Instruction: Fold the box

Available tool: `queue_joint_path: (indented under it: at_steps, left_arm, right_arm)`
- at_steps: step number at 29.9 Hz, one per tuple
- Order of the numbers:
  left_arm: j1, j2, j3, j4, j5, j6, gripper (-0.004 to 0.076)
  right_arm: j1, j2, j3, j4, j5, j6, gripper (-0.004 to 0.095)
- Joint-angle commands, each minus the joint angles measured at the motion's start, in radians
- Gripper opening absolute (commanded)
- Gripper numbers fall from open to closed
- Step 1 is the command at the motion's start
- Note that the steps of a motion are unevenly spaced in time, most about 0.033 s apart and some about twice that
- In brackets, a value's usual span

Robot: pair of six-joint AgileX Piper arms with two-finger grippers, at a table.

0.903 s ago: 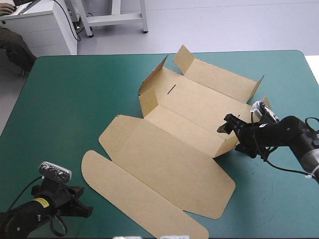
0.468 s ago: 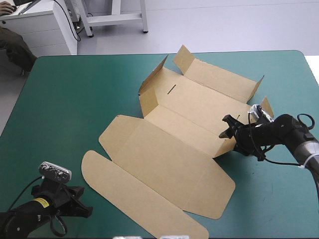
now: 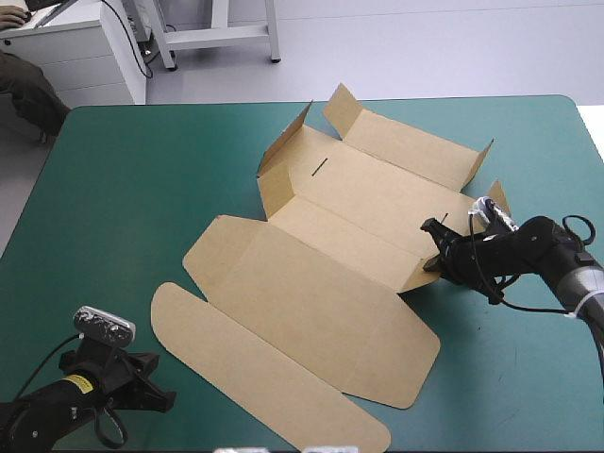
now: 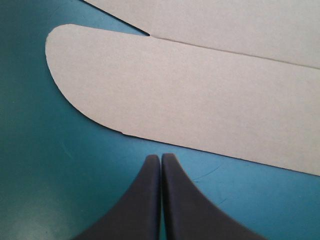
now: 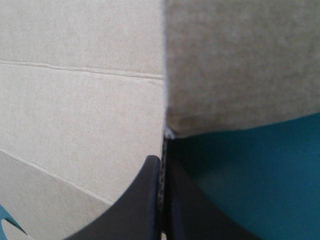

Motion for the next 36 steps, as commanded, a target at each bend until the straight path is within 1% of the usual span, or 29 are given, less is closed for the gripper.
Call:
queue_joint_path:
  at_steps: [1,7,9,13,17,20,25,28,34,36]
  left_arm:
    - [-0.001,0.011,-0.029,-0.026,-0.045,-0.002,-0.0008]
    - [-0.001,0.011,-0.029,-0.026,-0.045,-0.002,-0.0008]
    - [-0.001,0.011,-0.029,-0.026,-0.043,-0.002,-0.0008]
    - [-0.001,0.011,-0.054,-0.026,-0.028,-0.002,-0.0008]
    - [-0.001,0.011,-0.125,-0.024,-0.017,-0.002,-0.0008]
    - [-0.001,0.011,-0.176,-0.024,-0.017,-0.002,-0.0008]
    - [-0.001,0.011,-0.244,-0.030,-0.008,-0.002,-0.0008]
    - [-0.001,0.011,-0.265,-0.050,0.000,-0.002,-0.0008]
    - [-0.001,0.011,-0.270,-0.071,0.000,-0.002,-0.0008]
    - [-0.001,0.011,-0.270,-0.071,-0.008,-0.002,-0.0008]
  right_arm:
    - [-0.006,-0.028,-0.033,0.027,-0.023,-0.070,-0.0014]
    - [-0.006,-0.028,-0.047,0.024,-0.026,-0.204,-0.0014]
    - [-0.006,-0.028,-0.073,-0.003,-0.026,-0.236,-0.0014]
    - [-0.006,-0.028,-0.155,-0.125,-0.001,-0.260,-0.0014]
    - [-0.006,-0.028,-0.250,-0.292,0.028,-0.271,-0.0015]
    - [-0.006,-0.028,-0.308,-0.354,0.041,-0.368,-0.0015]
    - [-0.006,-0.026,-0.372,-0.365,0.021,-0.567,-0.0020]
    - [-0.004,-0.026,-0.387,-0.361,-0.016,-0.712,-0.0020]
    - [-0.004,-0.026,-0.391,-0.278,-0.122,-0.983,-0.0020]
    - [-0.004,-0.026,-0.391,-0.232,-0.148,-1.110,-0.0021]
